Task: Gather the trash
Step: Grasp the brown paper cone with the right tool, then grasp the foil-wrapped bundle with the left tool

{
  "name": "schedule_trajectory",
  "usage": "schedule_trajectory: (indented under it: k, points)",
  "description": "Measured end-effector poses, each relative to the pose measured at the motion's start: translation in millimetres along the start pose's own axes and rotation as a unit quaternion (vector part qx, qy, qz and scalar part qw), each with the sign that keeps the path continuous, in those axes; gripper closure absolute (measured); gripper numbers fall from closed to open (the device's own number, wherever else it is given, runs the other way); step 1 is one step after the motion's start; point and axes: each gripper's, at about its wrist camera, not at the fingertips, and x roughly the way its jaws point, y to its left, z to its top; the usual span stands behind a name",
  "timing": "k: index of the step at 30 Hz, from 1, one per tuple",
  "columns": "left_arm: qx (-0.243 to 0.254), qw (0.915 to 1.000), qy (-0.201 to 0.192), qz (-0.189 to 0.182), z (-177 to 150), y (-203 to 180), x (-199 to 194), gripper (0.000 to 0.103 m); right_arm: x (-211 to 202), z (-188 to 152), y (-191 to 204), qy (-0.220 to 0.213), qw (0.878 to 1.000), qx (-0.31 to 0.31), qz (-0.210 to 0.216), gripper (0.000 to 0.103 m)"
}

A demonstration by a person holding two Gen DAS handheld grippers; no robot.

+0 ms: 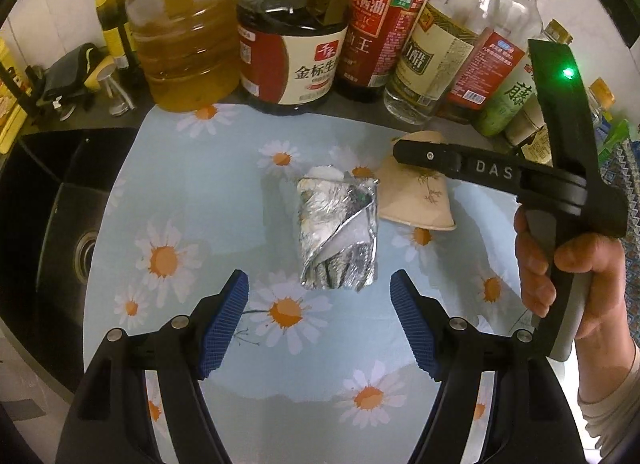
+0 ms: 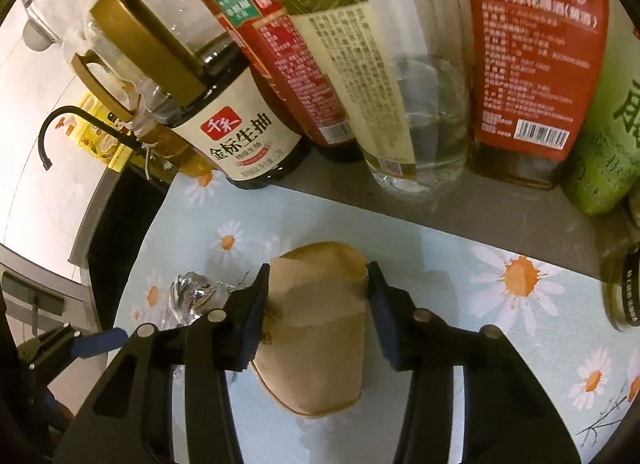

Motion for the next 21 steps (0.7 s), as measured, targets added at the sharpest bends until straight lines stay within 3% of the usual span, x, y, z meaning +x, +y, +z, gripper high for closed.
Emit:
schedule_trajectory:
  k: [11, 16, 19, 21]
  points:
    - [0.018, 0.9998, 0.013, -0.001, 17.9, -12.2, 20.6, 0.032, -48.4, -20.6, -19.3, -0.026, 1.000, 0.014, -0.004, 0.056]
    - [0.024, 0.9990, 0.032, 0.019, 27.1, -15.4, 41.6, 0.032, -56.6, -40.6, -32.2, -0.025, 0.999, 0.033, -0.002, 0.056]
    - [0.026, 0.9988, 0.037, 0.020, 31.3, -17.1, 50.3, 0.034, -58.3, -50.7, -38.2, -0.022, 0.999, 0.041, 0.000, 0.056]
    - [0.031, 0.9984, 0.039, 0.025, 32.3, -19.1, 55.5, 0.044, -60.3, -54.9, -40.1, -0.021, 0.999, 0.045, -0.001, 0.056]
